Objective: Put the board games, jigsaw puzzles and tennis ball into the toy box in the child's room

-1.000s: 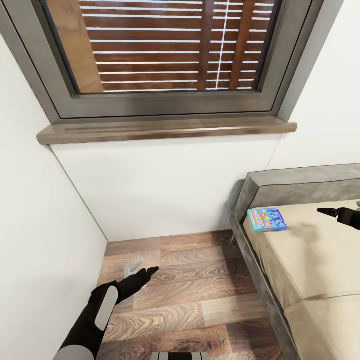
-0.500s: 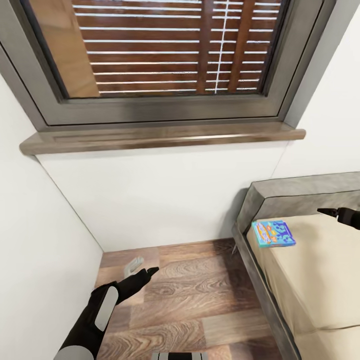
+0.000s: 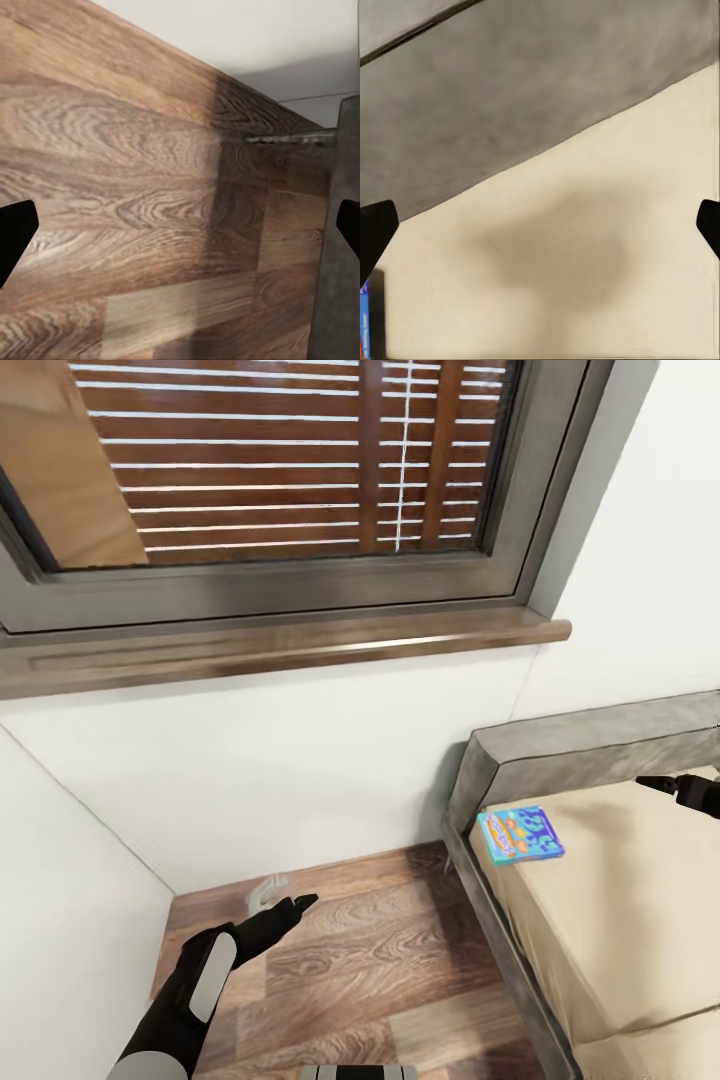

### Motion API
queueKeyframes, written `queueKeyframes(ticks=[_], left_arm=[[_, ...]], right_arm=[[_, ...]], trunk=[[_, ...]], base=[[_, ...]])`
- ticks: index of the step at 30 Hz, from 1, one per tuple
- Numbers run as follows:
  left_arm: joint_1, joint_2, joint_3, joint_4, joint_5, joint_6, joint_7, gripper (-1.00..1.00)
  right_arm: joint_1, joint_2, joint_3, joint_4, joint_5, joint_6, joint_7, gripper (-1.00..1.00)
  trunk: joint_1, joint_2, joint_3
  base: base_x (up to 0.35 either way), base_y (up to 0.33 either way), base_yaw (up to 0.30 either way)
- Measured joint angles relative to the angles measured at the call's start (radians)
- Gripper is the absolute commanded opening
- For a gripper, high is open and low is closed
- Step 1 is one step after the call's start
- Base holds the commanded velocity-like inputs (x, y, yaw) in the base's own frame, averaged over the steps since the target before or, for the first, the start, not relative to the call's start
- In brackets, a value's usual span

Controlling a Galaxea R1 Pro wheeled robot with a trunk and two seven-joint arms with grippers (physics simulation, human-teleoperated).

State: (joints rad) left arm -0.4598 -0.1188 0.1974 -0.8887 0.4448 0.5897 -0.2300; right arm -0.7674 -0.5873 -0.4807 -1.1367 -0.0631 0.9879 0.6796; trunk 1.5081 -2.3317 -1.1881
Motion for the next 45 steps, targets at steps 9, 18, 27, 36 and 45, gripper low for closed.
queueKeyframes(ticks=[9,18,27,36,45], left_arm=[[0.000,0.000,0.000,0.000,0.000,0.000,0.001,1.00],[0.000,0.000,0.001,0.000,0.000,0.000,0.000,1.00],[0.000,0.000,0.000,0.000,0.000,0.000,0.000,1.00],[0.000,0.000,0.000,0.000,-0.001,0.000,0.000,1.00],[0.000,0.000,0.001,0.000,-0.001,0.000,0.001,1.00]], right_arm=[[0.000,0.000,0.000,0.000,0.000,0.000,0.000,1.00],[0.000,0.001,0.000,0.000,0.001,-0.001,0.000,1.00],[0.001,0.000,0.000,0.000,-0.001,-0.003,0.001,1.00],[0.004,0.000,-0.001,0.001,-0.002,-0.011,0.002,1.00],[0.005,0.001,-0.001,0.001,-0.002,-0.007,0.001,1.00]], trunk=[[0.000,0.000,0.000],[0.000,0.000,0.000],[0.000,0.000,0.000],[0.000,0.000,0.000],[0.000,0.000,0.000]], base=[[0.015,0.000,-0.078],[0.004,0.040,-0.019],[0.001,0.105,-0.004],[0.000,0.023,-0.001],[0.000,0.005,0.000]])
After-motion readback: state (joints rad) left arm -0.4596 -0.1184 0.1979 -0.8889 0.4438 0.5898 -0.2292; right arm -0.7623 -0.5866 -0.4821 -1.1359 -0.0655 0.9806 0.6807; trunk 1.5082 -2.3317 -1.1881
